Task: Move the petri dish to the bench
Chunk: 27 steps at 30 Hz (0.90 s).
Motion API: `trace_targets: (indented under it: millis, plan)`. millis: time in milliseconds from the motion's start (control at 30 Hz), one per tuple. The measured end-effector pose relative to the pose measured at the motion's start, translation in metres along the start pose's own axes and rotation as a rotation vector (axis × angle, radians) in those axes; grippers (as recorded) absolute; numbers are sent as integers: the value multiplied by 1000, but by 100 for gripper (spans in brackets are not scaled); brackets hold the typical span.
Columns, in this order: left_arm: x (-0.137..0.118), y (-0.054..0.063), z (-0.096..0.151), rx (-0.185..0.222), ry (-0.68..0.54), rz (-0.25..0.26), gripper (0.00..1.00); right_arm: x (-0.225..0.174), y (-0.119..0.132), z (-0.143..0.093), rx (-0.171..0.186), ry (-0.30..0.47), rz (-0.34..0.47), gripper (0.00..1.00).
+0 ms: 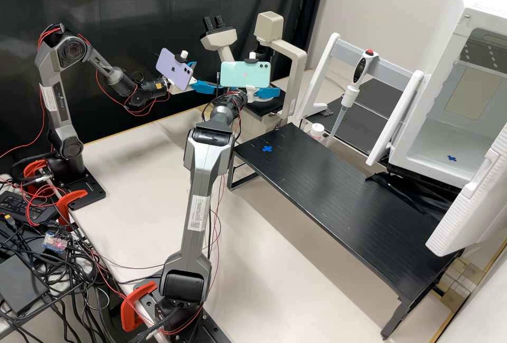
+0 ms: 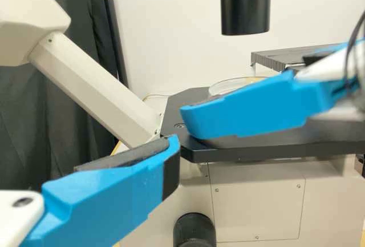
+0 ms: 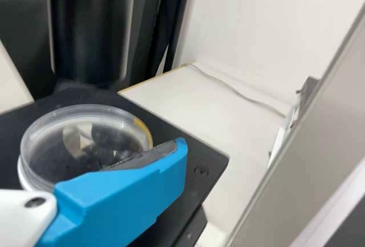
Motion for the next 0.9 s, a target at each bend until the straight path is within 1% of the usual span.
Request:
trace_targets:
  millis: [167,233,300,367,400,467,533,633,700,800,900]
  plan:
    - [0,0,0,0,0,0,100,5,-4,7,11,-18,-7,100]
    - [0,0,0,0,0,0,100,7,-5,12,23,-30,-11,100]
    - [0,0,0,0,0,0,100,8,-5,15,24,-36,-11,100]
    - [0,0,0,0,0,0,100,8,-6,17,39,-42,-15,100]
    - [0,0,0,0,0,0,100,9,-8,18,42,-45,-18,0]
    - [0,0,0,0,0,0,100,9,-10,20,65,-52,-23,0]
    - [0,0,0,0,0,0,100,8,-12,22,72,-57,-30,0]
    - [0,0,0,0,0,0,100,8,-16,26,72,-66,-41,0]
    - [0,0,0,0,0,0,100,8,-17,26,92,-69,-43,0]
    - [0,0,0,0,0,0,100,7,-20,29,76,-74,-43,0]
    - [0,0,0,0,0,0,100,7,-21,30,82,-79,-46,0]
